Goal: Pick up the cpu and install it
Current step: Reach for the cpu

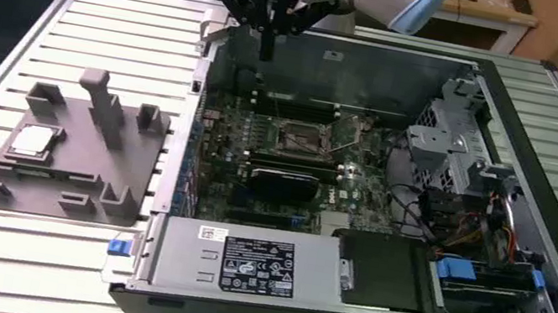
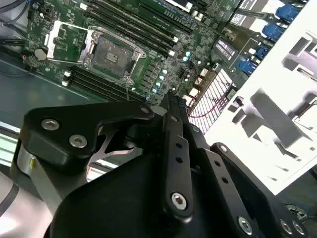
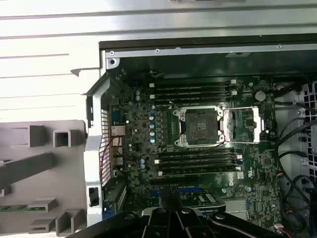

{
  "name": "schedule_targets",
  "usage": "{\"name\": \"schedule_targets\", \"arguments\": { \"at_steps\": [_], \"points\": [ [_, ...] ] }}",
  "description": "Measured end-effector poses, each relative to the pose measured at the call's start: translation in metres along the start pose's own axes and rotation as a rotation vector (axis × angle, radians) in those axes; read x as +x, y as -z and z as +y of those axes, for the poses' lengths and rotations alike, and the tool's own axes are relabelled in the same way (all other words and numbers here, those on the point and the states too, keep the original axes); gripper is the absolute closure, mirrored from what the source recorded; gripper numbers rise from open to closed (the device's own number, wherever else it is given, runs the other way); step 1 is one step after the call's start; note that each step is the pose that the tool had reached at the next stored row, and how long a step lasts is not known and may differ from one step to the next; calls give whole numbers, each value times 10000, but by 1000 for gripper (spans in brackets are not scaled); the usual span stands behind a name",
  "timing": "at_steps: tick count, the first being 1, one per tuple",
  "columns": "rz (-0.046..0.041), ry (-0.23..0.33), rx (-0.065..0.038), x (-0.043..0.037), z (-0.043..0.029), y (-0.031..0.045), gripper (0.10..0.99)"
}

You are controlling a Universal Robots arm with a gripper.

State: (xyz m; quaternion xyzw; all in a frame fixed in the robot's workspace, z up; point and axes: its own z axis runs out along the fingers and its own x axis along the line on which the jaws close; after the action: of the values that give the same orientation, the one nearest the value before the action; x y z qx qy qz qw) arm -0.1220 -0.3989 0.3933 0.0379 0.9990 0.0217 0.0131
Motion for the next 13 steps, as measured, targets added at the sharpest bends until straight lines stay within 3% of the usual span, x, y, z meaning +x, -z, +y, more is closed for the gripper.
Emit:
{"name": "schedule_targets", "arguments": {
  "at_steps": [13],
  "points": [
    [-1, -1, -1, 15, -1, 0, 980]
  ]
}}
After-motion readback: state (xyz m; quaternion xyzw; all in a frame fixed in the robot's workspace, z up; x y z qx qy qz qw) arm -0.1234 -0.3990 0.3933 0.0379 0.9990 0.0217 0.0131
